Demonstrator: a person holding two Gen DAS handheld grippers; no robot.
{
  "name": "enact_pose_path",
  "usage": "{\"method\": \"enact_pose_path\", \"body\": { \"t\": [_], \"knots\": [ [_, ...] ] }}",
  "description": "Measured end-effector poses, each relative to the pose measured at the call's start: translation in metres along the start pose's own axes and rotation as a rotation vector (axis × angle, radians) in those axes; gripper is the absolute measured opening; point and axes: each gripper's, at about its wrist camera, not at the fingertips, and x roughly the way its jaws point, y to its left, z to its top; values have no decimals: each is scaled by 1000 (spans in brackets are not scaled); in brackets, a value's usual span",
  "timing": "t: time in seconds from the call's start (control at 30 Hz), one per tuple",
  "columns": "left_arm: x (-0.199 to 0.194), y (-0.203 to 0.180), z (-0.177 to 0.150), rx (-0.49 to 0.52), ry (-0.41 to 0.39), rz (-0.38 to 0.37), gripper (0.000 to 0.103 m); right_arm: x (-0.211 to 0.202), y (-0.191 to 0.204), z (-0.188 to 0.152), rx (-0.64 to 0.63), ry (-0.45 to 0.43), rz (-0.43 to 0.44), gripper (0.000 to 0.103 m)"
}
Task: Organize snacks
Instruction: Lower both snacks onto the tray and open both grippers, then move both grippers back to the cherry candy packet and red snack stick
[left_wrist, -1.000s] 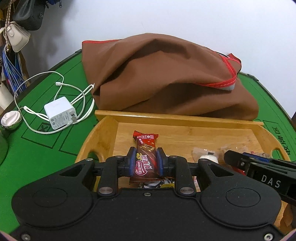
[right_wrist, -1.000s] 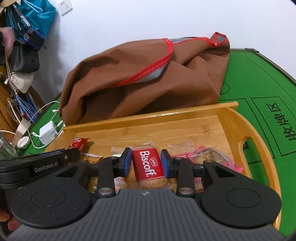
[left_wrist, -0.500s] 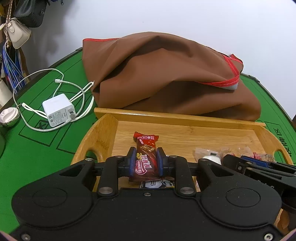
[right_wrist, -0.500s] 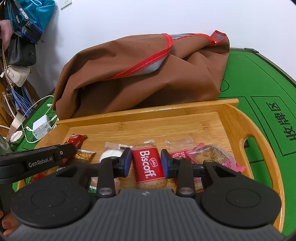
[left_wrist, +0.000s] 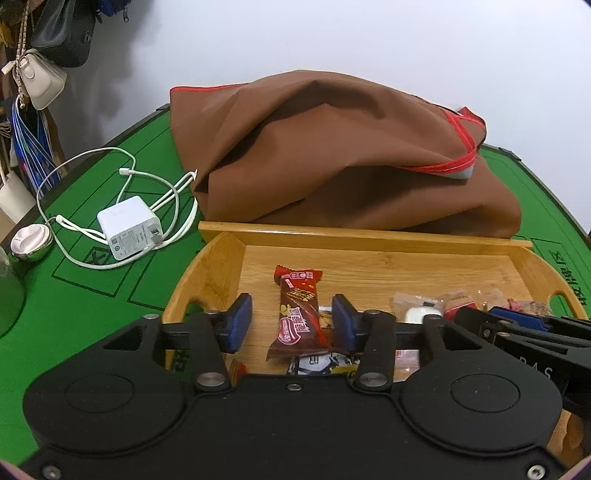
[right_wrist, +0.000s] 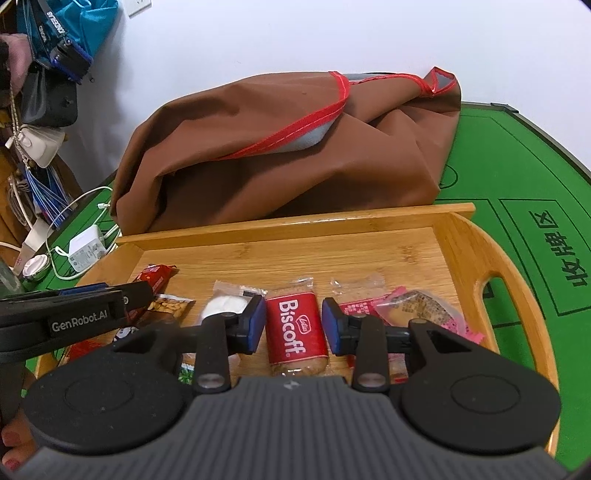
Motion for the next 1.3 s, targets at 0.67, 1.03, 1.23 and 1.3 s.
{"method": "enact_pose_path", "body": {
  "t": [0.67,1.03,1.23,1.3],
  "knots": [
    [-99,5,-44,57,-123,-37,96,-89,6,-37,-158,-95,99,79],
    [-147,9,-90,65,-160,-76,100,-129,7,-78,-257,-106,172,90],
    [-164,12,-117,72,-155,-76,101,-142,3,-97,-284,-80,215,93],
    [-167,12,-126,78,-151,-75,102,-145,2,-105,-299,-73,222,94]
  ]
}}
